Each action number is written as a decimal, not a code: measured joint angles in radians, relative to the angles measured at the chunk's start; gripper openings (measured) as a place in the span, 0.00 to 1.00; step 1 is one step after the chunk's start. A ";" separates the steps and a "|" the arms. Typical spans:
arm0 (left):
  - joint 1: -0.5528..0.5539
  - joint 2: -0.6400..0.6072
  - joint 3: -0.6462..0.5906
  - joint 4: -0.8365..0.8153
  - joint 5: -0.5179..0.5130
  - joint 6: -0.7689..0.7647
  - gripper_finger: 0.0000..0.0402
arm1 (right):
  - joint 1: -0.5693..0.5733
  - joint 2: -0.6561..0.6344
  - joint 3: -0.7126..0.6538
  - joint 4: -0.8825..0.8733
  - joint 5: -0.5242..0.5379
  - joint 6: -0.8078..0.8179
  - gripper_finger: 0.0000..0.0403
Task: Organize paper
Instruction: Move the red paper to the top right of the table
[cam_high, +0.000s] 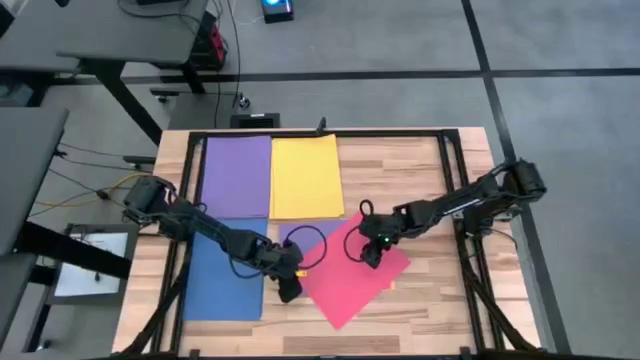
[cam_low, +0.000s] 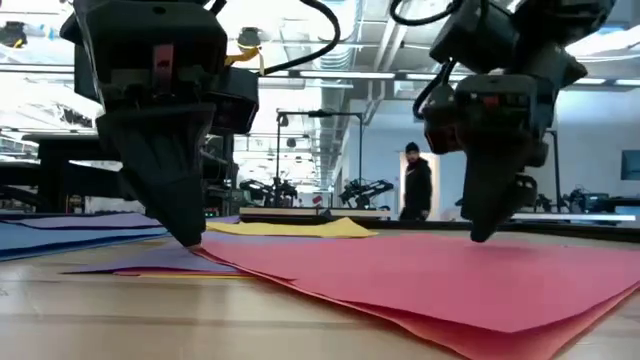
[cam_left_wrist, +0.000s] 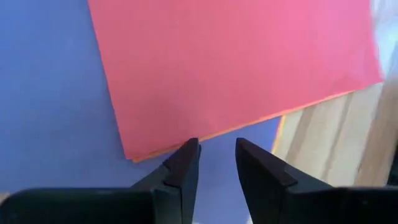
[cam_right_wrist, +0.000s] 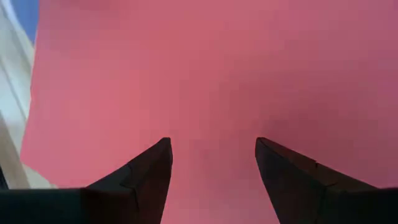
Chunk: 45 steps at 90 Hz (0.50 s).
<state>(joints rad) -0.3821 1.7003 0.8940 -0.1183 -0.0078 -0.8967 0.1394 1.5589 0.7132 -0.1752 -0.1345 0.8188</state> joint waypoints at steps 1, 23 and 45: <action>0.001 -0.002 0.000 0.001 -0.002 0.001 0.23 | 0.000 0.000 0.000 0.001 0.000 0.000 0.54; 0.021 -0.006 0.000 -0.003 -0.012 0.025 0.23 | -0.028 -0.002 0.000 -0.015 0.000 0.076 0.54; 0.006 -0.006 0.000 -0.059 0.007 0.051 0.23 | -0.029 -0.002 0.000 -0.032 0.000 0.067 0.54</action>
<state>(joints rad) -0.3766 1.6947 0.8940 -0.1775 -0.0006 -0.8457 0.1104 1.5566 0.7132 -0.2073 -0.1341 0.8856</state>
